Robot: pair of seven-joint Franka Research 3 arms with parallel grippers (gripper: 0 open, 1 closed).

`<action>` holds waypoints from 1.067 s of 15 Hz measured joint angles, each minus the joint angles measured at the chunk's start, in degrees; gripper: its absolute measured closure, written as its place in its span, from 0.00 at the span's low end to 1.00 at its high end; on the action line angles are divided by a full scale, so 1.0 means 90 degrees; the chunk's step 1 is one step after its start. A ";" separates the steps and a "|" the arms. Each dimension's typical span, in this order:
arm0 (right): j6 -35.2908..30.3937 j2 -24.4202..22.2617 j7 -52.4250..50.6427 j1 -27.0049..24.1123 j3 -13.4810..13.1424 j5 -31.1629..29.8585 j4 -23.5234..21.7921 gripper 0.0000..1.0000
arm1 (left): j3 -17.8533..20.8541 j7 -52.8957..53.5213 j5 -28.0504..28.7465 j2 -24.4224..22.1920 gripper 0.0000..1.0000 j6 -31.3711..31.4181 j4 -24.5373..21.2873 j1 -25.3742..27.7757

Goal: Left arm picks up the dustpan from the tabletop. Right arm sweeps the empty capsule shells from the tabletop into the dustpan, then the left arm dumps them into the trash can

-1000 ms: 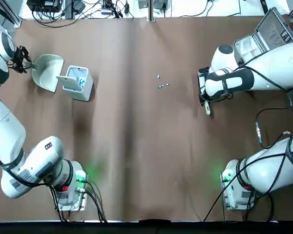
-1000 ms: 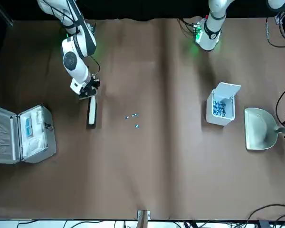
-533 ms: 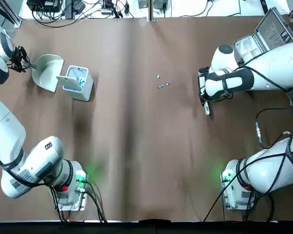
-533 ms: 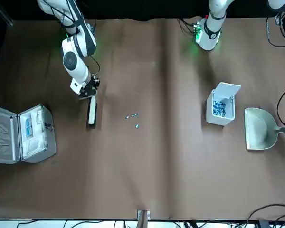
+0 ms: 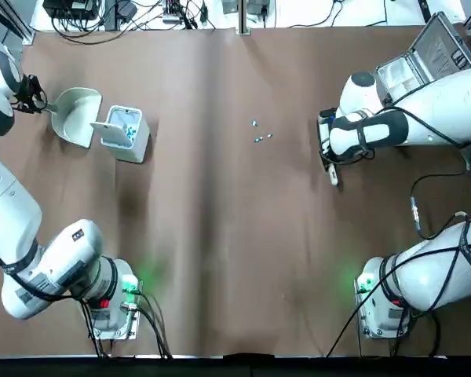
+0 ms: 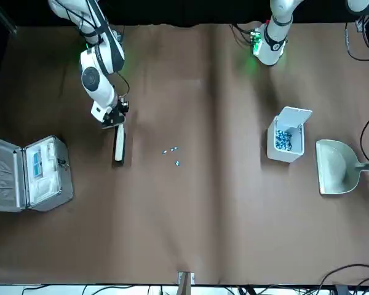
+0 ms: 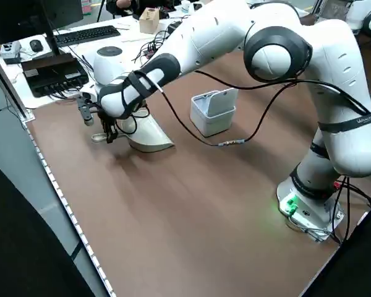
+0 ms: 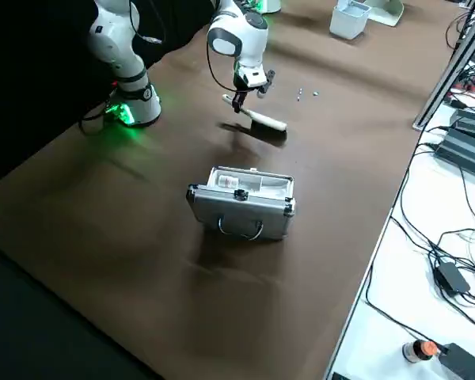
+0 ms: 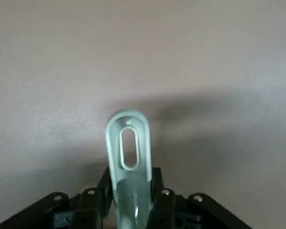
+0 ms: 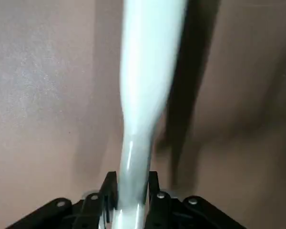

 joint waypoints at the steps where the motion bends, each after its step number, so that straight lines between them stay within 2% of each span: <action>1: 0.0000 0.0000 0.0000 0.0000 -0.0001 0.0000 0.0000 0.68 | 0.0000 0.0006 0.0008 0.0000 0.67 0.0002 0.0001 0.0000; 9: 0.0000 0.0000 0.0002 0.0000 -0.0006 0.0000 0.0000 0.72 | -0.0003 0.0000 0.0010 -0.0002 0.67 0.0002 0.0012 -0.0010; 11: 0.0000 0.0000 0.0002 0.0000 -0.0006 0.0000 0.0001 0.73 | -0.0024 0.0005 0.0010 -0.0134 0.67 -0.0012 0.0108 -0.0021; 16: 0.0001 0.0001 0.0229 -0.0001 -0.0038 0.0000 0.0106 0.73 | -0.0100 0.0094 0.0012 -0.0817 0.67 -0.1039 0.0242 -0.0028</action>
